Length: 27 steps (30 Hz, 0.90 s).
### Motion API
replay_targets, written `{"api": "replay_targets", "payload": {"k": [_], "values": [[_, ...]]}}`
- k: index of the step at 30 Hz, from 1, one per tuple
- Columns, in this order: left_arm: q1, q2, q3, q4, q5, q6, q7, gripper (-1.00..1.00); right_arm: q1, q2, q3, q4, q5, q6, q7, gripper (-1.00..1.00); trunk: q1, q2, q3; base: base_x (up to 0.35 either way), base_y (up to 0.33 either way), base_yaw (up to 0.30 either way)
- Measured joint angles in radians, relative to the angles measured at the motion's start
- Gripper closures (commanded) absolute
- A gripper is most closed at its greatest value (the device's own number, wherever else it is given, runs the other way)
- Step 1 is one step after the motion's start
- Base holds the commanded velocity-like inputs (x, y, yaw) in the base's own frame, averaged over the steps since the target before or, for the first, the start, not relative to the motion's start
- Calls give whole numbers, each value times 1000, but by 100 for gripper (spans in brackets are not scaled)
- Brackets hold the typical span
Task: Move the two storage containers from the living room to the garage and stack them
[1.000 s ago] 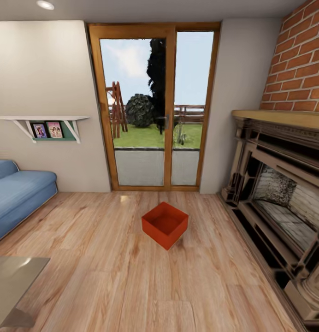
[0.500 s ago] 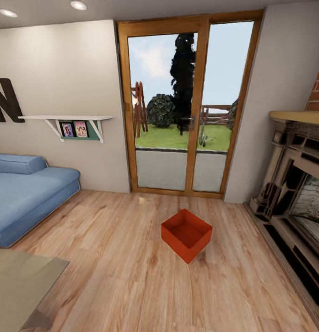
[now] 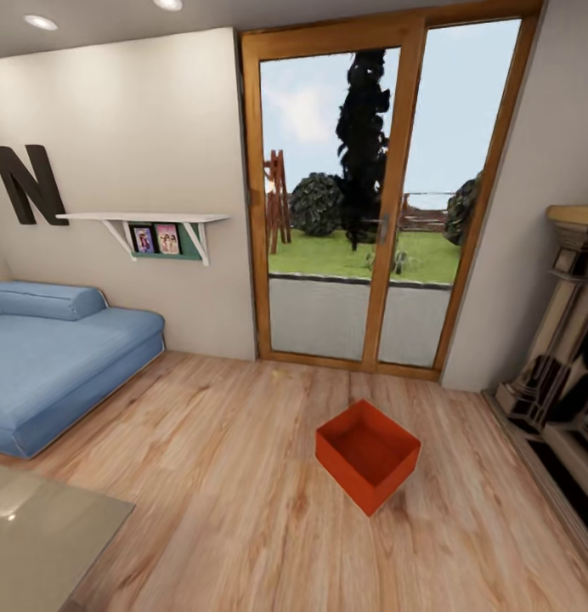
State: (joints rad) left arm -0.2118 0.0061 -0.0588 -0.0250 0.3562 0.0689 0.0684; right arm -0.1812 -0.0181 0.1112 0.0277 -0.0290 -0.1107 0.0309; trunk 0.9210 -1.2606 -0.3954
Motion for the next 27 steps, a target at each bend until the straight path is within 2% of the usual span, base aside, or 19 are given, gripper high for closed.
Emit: {"api": "replay_targets", "payload": {"k": [27], "values": [[0, 0, 0, 0, 0, 0, 0, -100, 0, -3, 0, 0, 0, 0, -2, -100, 0, 0, 0, 325, 0, 0]]}}
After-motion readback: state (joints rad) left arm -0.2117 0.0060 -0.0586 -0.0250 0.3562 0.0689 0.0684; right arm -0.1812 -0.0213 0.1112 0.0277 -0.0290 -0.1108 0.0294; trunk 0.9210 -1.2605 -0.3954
